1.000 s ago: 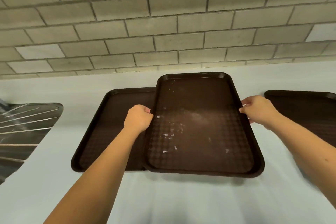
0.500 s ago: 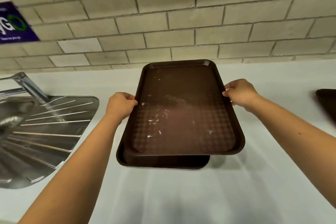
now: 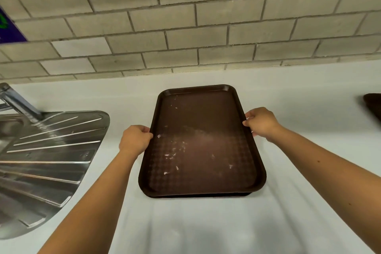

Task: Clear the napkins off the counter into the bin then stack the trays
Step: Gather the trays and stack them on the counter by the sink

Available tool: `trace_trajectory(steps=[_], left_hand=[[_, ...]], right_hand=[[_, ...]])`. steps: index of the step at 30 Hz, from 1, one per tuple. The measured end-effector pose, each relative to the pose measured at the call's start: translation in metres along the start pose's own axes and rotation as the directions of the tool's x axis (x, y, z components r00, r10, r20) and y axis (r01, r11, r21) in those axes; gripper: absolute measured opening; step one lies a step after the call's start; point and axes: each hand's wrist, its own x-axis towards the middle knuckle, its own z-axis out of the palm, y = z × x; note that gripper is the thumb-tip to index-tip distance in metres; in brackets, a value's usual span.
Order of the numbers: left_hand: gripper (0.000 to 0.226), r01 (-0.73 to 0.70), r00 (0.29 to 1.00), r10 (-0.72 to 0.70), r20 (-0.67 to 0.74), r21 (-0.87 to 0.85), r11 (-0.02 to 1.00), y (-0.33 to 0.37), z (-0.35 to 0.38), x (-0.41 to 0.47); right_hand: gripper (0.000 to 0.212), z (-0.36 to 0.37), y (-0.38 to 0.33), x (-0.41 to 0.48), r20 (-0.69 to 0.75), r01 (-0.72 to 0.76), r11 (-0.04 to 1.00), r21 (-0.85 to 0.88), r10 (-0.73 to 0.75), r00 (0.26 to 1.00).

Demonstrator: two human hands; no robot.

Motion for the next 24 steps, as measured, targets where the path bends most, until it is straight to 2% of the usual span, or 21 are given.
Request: trace_trajectory(steps=[7, 24], left_hand=[[0.034, -0.053, 0.999, 0.053, 0.003, 0.103, 0.993, -0.004, 0.010, 0.002], [0.033, -0.052, 0.998, 0.056, -0.013, 0.235, 0.971, -0.007, 0.013, 0.005]], right_hand=[[0.034, 0.009, 0.012, 0.000, 0.003, -0.016, 1.000, -0.025, 0.016, 1.000], [0.035, 0.023, 0.010, 0.006, 0.004, -0.011, 0.994, -0.113, 0.011, 1.000]])
